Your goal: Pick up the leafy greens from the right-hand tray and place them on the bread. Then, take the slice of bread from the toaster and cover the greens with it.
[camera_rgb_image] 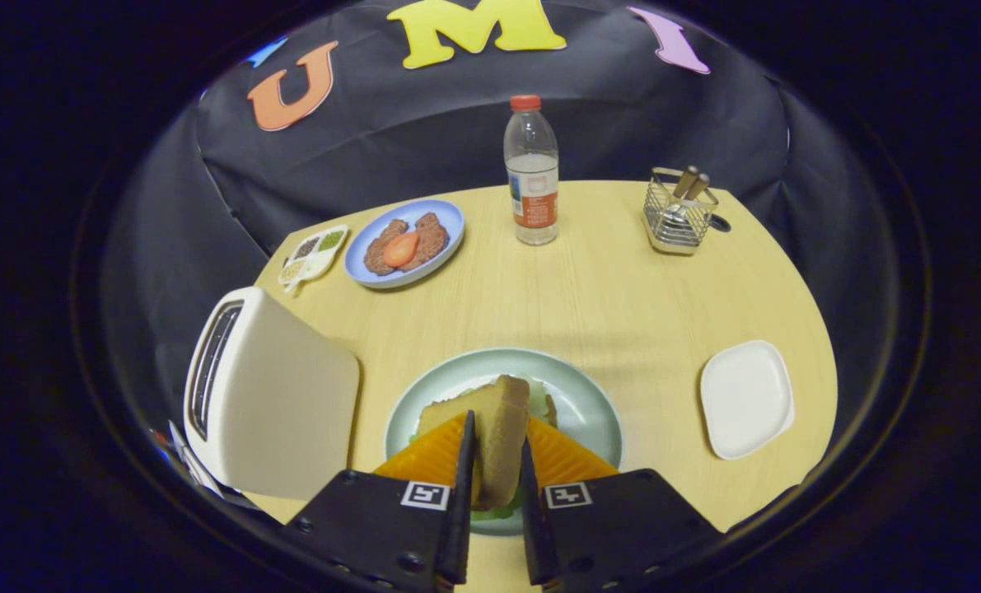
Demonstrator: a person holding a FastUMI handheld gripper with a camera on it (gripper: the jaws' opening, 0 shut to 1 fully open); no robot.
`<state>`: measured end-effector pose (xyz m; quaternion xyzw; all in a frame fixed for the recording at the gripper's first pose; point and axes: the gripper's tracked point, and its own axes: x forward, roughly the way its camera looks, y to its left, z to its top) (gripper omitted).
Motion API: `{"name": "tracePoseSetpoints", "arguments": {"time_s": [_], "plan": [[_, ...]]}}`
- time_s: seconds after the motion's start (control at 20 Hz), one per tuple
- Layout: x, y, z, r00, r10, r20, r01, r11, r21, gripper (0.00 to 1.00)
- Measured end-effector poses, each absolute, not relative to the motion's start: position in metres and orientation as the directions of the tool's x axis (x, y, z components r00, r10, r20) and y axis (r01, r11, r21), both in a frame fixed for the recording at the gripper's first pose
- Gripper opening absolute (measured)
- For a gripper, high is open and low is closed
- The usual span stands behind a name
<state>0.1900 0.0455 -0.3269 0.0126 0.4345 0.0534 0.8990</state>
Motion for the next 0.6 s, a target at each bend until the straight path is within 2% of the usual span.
{"name": "tracePoseSetpoints", "arguments": {"time_s": [0.3, 0.45, 0.6], "plan": [[0.194, 0.029, -0.342, 0.594, 0.153, -0.79, -0.095, 0.988, 0.12, 0.43], [0.194, 0.024, -0.342, 0.595, 0.179, -0.784, -0.085, 0.983, 0.161, 0.54], [0.193, 0.01, -0.331, 0.625, 0.167, -0.763, -0.081, 0.985, 0.149, 0.63]]}}
